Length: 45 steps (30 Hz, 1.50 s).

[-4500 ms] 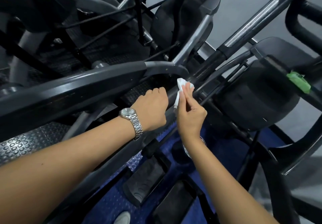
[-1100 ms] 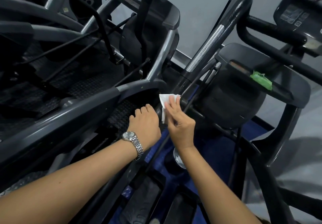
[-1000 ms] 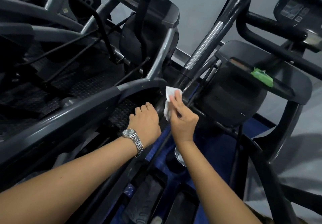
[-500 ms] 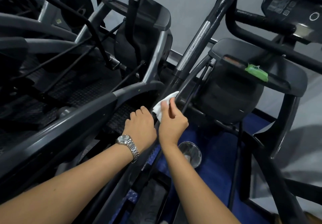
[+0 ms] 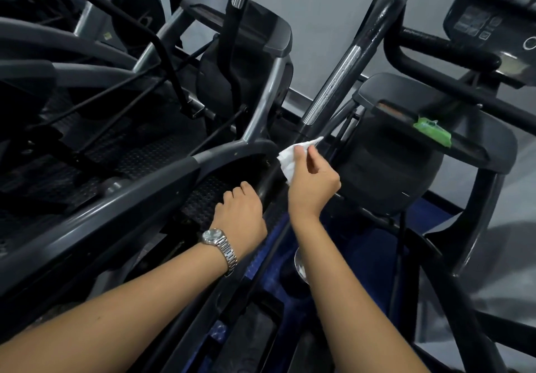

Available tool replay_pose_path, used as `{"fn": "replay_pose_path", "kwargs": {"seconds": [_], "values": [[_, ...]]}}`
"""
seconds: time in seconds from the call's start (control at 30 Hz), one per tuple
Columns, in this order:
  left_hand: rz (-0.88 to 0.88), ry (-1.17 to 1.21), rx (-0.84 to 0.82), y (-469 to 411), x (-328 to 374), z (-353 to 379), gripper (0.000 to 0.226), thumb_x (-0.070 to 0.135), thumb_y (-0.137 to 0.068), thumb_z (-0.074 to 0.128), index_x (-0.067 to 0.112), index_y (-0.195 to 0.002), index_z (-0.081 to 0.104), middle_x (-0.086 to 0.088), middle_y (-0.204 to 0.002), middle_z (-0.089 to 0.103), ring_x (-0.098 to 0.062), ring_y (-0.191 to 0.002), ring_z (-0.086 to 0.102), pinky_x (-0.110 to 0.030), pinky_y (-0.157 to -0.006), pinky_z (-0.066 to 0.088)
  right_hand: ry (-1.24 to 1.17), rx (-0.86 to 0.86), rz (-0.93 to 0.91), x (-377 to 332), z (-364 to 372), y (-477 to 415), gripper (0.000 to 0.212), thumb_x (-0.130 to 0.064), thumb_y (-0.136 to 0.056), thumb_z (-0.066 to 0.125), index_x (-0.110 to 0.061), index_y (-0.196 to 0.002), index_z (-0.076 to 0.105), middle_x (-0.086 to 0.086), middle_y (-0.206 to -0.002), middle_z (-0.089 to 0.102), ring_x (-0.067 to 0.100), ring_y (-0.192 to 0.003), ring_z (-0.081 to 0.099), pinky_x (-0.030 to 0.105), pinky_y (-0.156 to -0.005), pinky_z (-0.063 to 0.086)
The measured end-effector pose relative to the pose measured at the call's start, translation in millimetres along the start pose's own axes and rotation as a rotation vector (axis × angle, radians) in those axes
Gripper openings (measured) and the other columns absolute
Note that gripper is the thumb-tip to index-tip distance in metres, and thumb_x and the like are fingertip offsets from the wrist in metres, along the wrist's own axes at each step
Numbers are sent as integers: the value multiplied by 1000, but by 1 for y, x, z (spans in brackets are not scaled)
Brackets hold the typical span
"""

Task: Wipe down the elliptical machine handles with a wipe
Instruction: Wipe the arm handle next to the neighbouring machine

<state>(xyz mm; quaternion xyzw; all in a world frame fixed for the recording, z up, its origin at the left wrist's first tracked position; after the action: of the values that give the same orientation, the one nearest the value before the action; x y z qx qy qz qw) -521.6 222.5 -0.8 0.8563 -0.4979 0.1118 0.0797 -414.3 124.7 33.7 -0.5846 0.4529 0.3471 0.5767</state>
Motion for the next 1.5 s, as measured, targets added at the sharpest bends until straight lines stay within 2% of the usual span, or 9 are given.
{"fn": "replay_pose_path", "kwargs": {"seconds": [0.1,0.17,0.47,0.7,0.83,1.03,1.23,1.37,1.5], "values": [[6,-1,-2,1,0,0,63,33,-86,57,-1,-132,31,-12,-122,50,-27,-114,48,-35,-83,47,85,-40,-173,-4,-5,19,20,-16,-89,66,-2,-103,73,-4,-98,71,2,-89,65,18,-85,49],[9,-3,2,1,0,0,65,34,-86,56,-1,-133,29,-12,-124,49,-27,-115,47,-35,-84,46,112,-70,-308,-2,-8,29,29,-8,-88,67,0,-115,67,7,-122,65,11,-108,65,22,-93,52],[1,-6,2,1,0,0,76,32,-88,54,-5,-143,16,-13,-129,46,-28,-118,45,-36,-88,45,451,-229,-936,-17,-6,11,28,-2,-88,66,-2,-116,66,12,-123,64,24,-113,64,24,-91,52],[6,1,-10,1,0,0,77,34,-88,54,-5,-142,17,-13,-130,46,-27,-119,45,-36,-89,45,494,-363,-1046,-18,9,24,27,0,-86,69,-1,-113,68,8,-121,66,23,-120,59,39,-99,50],[8,-3,-8,1,0,0,77,34,-88,54,-5,-142,17,-13,-130,46,-27,-119,45,-36,-89,45,574,-282,-1049,-29,13,6,24,-3,-88,67,-4,-111,69,5,-118,69,20,-118,60,52,-109,37],[4,15,-15,2,-1,0,78,35,-88,55,-4,-143,16,-13,-130,46,-27,-119,45,-36,-90,45,571,-418,-1095,-19,13,33,19,-13,-90,64,-12,-107,72,-2,-116,70,12,-118,60,55,-116,20],[3,10,-16,1,-2,1,79,35,-88,55,-6,-143,16,-14,-131,45,-28,-120,44,-37,-91,44,657,-254,-1047,-36,26,19,18,-15,-92,64,-12,-107,72,-5,-114,70,11,-118,60,64,-113,14],[-12,14,-15,2,-3,0,79,34,-88,54,-5,-143,15,-13,-131,45,-28,-120,44,-38,-91,43,647,-447,-1149,-23,16,35,22,-21,-96,56,-16,-110,71,-6,-118,69,9,-120,58,64,-113,13],[-5,-1,-22,1,-1,1,78,33,-87,54,-5,-143,16,-14,-130,45,-29,-119,44,-38,-90,44,677,-324,-1100,-32,12,2,22,-16,-94,58,-16,-111,72,-4,-122,66,13,-121,56,66,-112,16]]}}
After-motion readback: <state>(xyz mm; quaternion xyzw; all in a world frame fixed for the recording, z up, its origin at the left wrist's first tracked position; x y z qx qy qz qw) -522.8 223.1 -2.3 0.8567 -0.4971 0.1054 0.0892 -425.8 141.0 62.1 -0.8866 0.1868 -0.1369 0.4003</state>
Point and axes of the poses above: each hand's wrist, its own y-axis away from the middle knuckle, its own z-axis out of the palm, x = y × z, the point moved 7 cm from there along -y, towards the middle knuckle
